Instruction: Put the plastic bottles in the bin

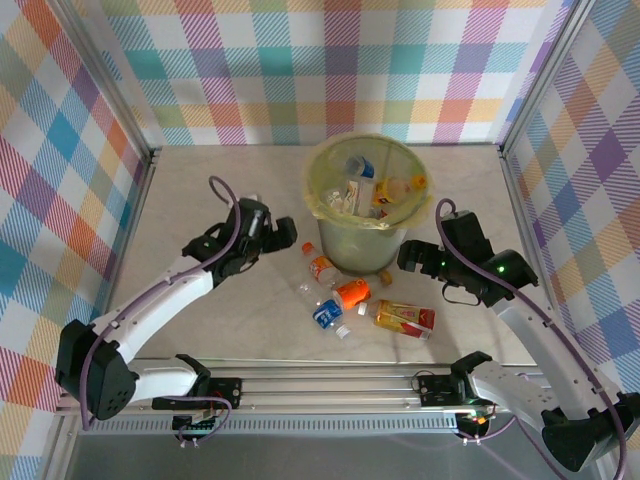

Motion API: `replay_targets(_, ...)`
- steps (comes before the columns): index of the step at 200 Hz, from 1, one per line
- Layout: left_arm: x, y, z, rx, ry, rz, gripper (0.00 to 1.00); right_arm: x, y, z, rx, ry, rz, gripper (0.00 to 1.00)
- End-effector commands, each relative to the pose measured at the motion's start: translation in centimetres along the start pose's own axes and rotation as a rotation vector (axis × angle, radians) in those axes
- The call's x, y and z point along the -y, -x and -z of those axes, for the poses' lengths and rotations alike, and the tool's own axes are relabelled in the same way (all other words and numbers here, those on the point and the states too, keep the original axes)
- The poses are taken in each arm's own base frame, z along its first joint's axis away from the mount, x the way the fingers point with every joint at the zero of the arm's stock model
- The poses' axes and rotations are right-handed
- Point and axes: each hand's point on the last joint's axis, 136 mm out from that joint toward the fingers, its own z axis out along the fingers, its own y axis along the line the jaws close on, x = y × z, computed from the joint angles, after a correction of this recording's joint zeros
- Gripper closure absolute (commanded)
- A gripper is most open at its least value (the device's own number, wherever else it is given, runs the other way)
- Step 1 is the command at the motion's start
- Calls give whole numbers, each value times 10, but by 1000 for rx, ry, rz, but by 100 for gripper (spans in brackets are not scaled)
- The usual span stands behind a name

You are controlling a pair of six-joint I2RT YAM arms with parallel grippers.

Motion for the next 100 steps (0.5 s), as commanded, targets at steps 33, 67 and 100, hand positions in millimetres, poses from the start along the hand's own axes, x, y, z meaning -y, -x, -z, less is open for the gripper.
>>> replay_targets(33, -4, -82, -2, -180, -7, 145, 3, 11, -6, -7, 3, -52, 32, 0)
replay_targets(67, 16, -112, -10, -160, -86, 73, 4, 11, -7, -9, 9, -46, 61, 0)
replay_targets(100, 34, -121, -18, -131, -170, 74, 4, 15, -11, -7, 12, -48, 65, 0)
